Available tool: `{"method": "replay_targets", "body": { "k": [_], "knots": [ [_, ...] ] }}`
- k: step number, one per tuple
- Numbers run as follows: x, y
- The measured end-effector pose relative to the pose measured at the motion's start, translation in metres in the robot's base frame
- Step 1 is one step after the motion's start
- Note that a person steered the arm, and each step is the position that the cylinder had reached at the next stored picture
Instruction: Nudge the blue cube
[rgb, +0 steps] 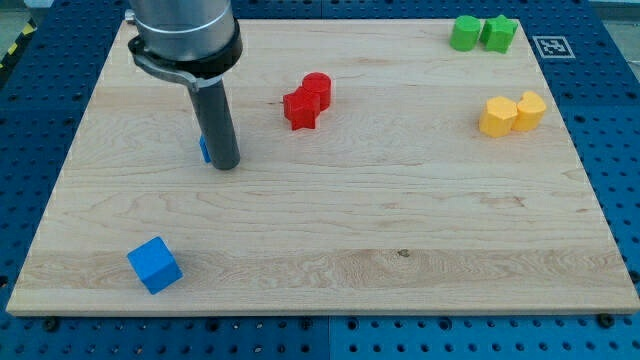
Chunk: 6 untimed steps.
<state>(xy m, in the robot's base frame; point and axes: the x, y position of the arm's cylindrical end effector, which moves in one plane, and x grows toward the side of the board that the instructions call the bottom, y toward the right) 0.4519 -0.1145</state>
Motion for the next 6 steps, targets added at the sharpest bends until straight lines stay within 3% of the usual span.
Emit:
{"method": "replay_targets", "body": {
  "k": [2,3,4,5,6],
  "knots": [
    [0.0,0.0],
    [0.022,-0.02],
    [0.065,-0.056],
    [0.134,-0.068],
    [0.167,-0.066]
  ]
}}
